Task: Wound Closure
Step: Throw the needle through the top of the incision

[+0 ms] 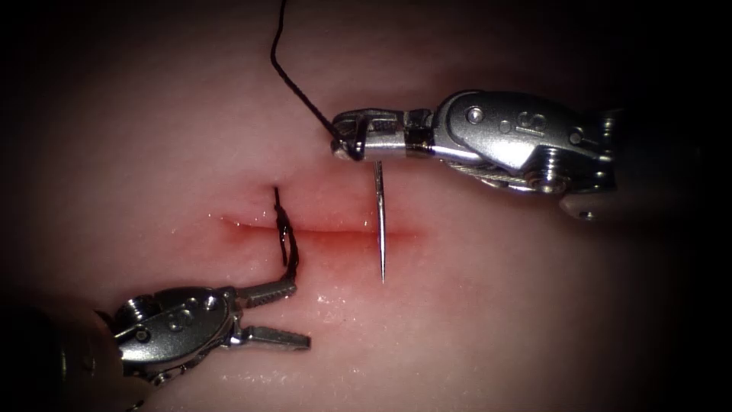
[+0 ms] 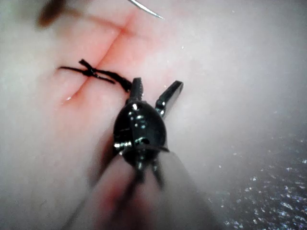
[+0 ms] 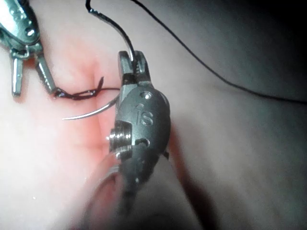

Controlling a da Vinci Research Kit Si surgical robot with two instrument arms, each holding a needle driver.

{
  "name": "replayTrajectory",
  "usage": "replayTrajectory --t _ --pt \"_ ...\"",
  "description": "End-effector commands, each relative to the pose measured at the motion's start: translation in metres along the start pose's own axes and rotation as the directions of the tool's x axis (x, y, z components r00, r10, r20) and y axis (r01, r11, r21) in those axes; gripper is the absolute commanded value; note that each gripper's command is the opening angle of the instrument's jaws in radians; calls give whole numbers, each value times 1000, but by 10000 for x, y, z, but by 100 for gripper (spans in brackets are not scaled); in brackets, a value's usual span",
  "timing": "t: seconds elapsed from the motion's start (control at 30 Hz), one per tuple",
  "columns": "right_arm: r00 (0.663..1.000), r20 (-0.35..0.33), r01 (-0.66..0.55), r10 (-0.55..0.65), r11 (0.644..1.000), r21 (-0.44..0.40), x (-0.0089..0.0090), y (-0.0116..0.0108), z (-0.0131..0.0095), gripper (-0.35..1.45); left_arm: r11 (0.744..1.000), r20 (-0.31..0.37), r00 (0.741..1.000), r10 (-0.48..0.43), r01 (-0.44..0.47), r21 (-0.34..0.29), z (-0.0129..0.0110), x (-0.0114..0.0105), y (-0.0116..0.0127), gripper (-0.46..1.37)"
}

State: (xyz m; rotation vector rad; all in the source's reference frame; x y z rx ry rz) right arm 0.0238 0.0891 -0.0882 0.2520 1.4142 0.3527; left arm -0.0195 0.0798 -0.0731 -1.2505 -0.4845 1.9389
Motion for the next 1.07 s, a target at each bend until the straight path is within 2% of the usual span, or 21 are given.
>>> replayTrajectory --t 0.03,0.63,1.07 --pt "1000 -5 11 -11 1000 -9 2 1 -1 -35 1000 4 1000 3 -3 4 0 -1 0 44" --pt "996 -18 91 -91 996 -21 11 7 3 -35 1000 7 1000 28 -28 15 6 -16 -5 47" --pt "993 -18 119 -120 993 -22 12 5 5 -35 1000 6 1000 27 -27 14 6 -19 -6 47"
